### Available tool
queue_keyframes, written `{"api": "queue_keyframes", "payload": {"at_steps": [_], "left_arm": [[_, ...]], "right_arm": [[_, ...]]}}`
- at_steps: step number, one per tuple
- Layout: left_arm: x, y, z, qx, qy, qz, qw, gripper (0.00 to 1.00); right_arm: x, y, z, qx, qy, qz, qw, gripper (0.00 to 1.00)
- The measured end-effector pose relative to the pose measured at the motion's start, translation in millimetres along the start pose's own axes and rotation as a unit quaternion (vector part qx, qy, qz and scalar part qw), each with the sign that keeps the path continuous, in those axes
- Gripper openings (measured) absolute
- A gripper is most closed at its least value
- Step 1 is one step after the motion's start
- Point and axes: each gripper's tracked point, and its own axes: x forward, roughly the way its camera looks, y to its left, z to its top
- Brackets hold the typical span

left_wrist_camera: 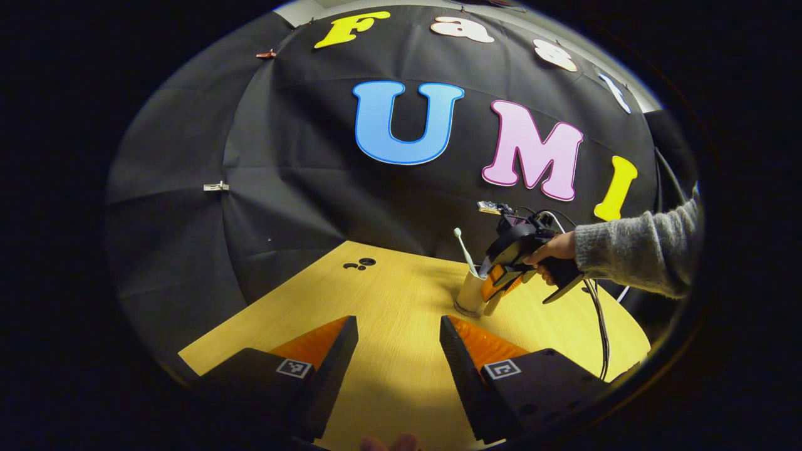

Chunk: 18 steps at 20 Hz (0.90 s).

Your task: Put the toothbrush and toothpaste on the desktop into the cup, then pick up the cup and place it on the coaster on the desktop.

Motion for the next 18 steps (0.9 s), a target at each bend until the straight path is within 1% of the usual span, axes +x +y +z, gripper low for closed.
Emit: {"api": "queue_keyframes", "payload": {"at_steps": [2, 9, 13, 14, 15, 16, 17, 18], "left_arm": [[2.8, -0.6, 0.1, 0.0, 0.0, -0.001, 1.0, 0.84], [4.9, 3.0, 1.2, -0.004, 0.0, 0.001, 1.0, 0.84], [3.6, 3.0, 2.3, -0.001, -0.002, 0.0, 1.0, 0.84], [2.8, 3.3, 3.0, 0.0, -0.003, 0.0, 1.0, 0.84], [3.1, 3.1, 3.0, 0.0, -0.004, 0.0, 1.0, 0.84], [2.1, 3.8, 4.5, 0.0, -0.004, 0.0, 1.0, 0.84], [1.6, 3.5, 3.7, 0.0, -0.004, 0.0, 1.0, 0.84], [0.4, 3.7, 4.1, -0.001, -0.005, 0.0, 1.0, 0.85]], "right_arm": [[-1.3, -2.5, 0.3, -0.01, 0.001, -0.007, 1.0, 0.14], [-2.2, -1.5, 0.1, -0.009, 0.009, -0.012, 1.0, 0.14], [-1.9, -1.3, -0.8, -0.008, 0.009, -0.018, 1.0, 0.2], [-4.4, -1.4, 0.1, -0.008, 0.007, -0.02, 1.0, 0.2], [-4.5, -1.5, -0.8, -0.009, 0.008, -0.022, 1.0, 0.24], [-5.5, -2.1, -0.4, -0.011, 0.006, -0.023, 1.0, 0.24], [-6.9, -3.2, 1.0, -0.012, 0.004, -0.026, 1.0, 0.27], [-8.7, -3.8, 2.7, -0.01, 0.002, -0.025, 1.0, 0.27]]}}
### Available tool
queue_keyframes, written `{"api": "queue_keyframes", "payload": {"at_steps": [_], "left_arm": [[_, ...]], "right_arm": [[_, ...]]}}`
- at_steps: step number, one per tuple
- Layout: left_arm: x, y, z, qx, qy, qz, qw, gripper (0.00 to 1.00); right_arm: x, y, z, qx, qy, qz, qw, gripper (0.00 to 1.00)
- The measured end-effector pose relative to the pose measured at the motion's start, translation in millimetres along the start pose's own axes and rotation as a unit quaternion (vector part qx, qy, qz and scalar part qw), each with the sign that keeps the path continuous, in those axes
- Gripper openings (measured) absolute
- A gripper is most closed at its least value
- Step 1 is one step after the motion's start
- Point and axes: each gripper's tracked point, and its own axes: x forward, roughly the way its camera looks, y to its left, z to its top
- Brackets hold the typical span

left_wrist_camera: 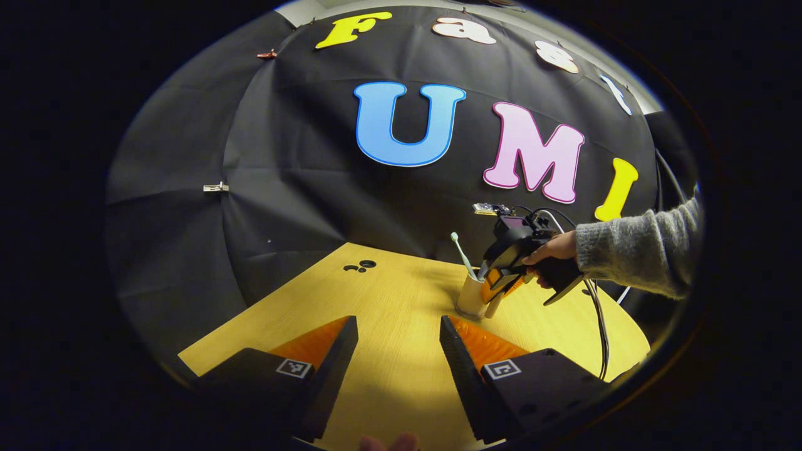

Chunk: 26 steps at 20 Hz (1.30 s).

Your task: Put the toothbrush and toothpaste on the desktop into the cup, then pick up the cup and place it on the coaster on the desktop.

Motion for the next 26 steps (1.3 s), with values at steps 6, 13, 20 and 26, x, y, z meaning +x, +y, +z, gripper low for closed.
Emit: {"api": "queue_keyframes", "payload": {"at_steps": [6, 13, 20, 26], "left_arm": [[-4.6, -2.5, 3.1, 0.002, -0.003, -0.001, 1.0, 0.85], [-15.6, -11.8, 8.9, 0.008, -0.008, -0.006, 1.0, 0.85], [-25.1, -34.1, 27.7, 0.018, -0.02, -0.013, 1.0, 0.84], [-34.2, -59.4, 52.6, 0.039, -0.036, -0.028, 0.998, 0.84]], "right_arm": [[-12.9, -6.7, 4.2, 0.002, -0.016, -0.01, 1.0, 0.46], [-47.0, -12.8, 17.0, 0.014, -0.078, -0.015, 0.997, 0.73], [-104.8, -26.9, 20.4, 0.053, -0.178, -0.005, 0.983, 0.74], [-180.5, -52.3, 1.2, 0.075, -0.273, -0.006, 0.959, 0.73]]}}
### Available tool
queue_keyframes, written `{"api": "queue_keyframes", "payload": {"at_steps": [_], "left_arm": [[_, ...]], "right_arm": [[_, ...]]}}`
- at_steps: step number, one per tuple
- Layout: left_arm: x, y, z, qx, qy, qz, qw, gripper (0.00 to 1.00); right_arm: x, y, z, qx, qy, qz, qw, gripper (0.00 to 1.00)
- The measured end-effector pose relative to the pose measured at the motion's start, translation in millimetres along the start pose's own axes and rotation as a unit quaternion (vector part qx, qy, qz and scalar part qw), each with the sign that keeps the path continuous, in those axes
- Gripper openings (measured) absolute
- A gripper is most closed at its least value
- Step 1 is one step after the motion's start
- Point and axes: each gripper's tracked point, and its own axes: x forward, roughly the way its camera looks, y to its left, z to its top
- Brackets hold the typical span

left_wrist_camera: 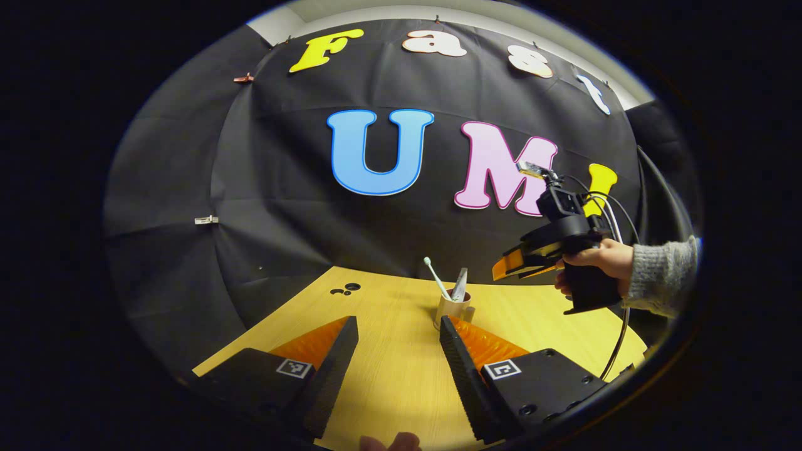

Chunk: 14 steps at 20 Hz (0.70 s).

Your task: Put the toothbrush and toothpaste on the desktop into the cup, then pick up the cup and place it on the coaster on the desktop.

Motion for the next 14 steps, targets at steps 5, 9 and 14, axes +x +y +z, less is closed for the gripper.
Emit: {"api": "queue_keyframes", "payload": {"at_steps": [5, 9, 14], "left_arm": [[0.6, -22.8, 19.2, 0.008, 0.0, -0.016, 1.0, 0.84], [-0.4, -34.4, 38.6, 0.019, -0.01, -0.021, 1.0, 0.84], [-4.6, -49.9, 55.7, 0.041, -0.024, -0.026, 0.999, 0.84]], "right_arm": [[-65.1, -28.8, 15.3, -0.005, -0.076, -0.009, 0.997, 0.73], [-122.6, -45.5, 26.9, -0.006, -0.129, -0.017, 0.991, 0.73], [-176.8, -57.8, 30.3, -0.011, -0.165, -0.018, 0.986, 0.73]]}}
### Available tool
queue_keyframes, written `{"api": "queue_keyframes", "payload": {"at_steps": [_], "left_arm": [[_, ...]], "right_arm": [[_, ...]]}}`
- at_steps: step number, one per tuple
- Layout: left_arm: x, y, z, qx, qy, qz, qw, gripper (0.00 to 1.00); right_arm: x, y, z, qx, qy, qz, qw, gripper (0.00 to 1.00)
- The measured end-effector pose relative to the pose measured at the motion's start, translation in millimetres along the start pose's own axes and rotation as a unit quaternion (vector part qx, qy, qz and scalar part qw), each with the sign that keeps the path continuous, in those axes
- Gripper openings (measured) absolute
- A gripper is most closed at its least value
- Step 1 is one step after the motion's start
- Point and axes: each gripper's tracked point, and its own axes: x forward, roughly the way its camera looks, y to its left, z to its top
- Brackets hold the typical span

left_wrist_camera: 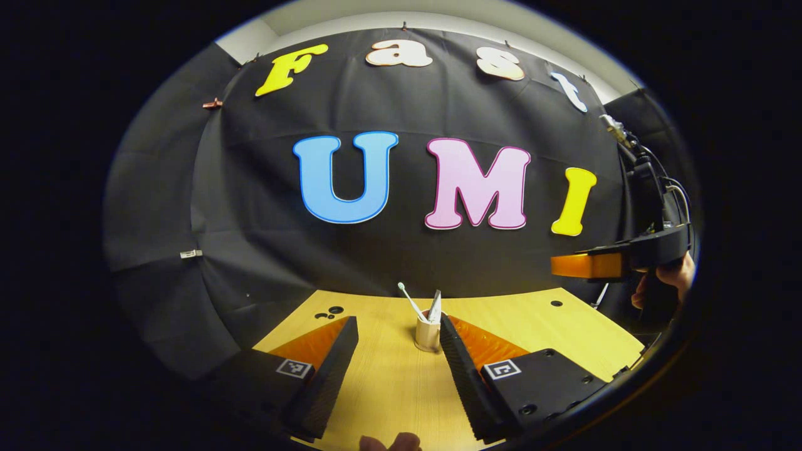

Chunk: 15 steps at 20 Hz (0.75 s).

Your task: Put the toothbrush and toothpaste on the desktop into the cup, then pick up the cup and place it on the coaster on the desktop.

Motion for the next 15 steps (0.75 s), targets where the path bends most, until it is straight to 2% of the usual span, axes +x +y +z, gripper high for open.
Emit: {"api": "queue_keyframes", "payload": {"at_steps": [7, 15], "left_arm": [[-9.8, -20.1, 10.5, 0.009, -0.003, -0.01, 1.0, 0.84], [-10.2, -28.9, 23.8, 0.01, -0.012, -0.009, 1.0, 0.84]], "right_arm": [[-48.8, -13.3, 14.4, -0.007, -0.041, -0.005, 0.999, 0.74], [-66.1, -18.6, 14.5, -0.009, -0.055, -0.008, 0.998, 0.74]]}}
